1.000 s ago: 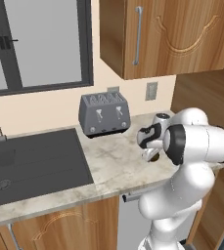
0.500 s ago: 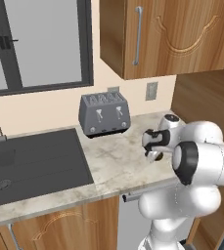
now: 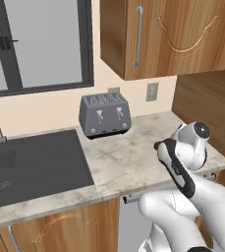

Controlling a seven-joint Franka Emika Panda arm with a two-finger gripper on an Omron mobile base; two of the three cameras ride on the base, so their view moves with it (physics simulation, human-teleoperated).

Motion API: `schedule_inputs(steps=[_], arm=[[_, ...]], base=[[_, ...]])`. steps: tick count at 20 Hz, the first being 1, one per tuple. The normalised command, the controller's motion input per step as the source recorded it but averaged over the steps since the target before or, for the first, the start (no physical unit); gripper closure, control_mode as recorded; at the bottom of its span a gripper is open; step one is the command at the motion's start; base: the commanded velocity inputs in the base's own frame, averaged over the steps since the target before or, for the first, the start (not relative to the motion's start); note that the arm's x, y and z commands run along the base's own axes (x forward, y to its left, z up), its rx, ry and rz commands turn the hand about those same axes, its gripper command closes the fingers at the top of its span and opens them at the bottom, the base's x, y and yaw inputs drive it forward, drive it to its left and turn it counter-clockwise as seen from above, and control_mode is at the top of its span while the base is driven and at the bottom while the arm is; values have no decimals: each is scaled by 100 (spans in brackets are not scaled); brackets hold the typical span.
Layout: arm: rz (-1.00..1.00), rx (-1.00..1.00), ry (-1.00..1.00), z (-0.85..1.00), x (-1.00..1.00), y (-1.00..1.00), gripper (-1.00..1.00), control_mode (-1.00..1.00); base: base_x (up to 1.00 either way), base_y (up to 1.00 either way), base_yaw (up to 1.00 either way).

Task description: Place the beers on the top shelf of the fridge to keep them out of children's reach, and place the avocado on lower shelves for easy access.

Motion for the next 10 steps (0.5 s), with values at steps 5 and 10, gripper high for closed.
schedule_inputs(steps=[5, 10], arm=[[4, 0, -30, 100, -69, 23, 100, -100], [0, -6, -15, 100, -61, 41, 100, -100]], base=[[0, 0, 0], [0, 0, 0]])
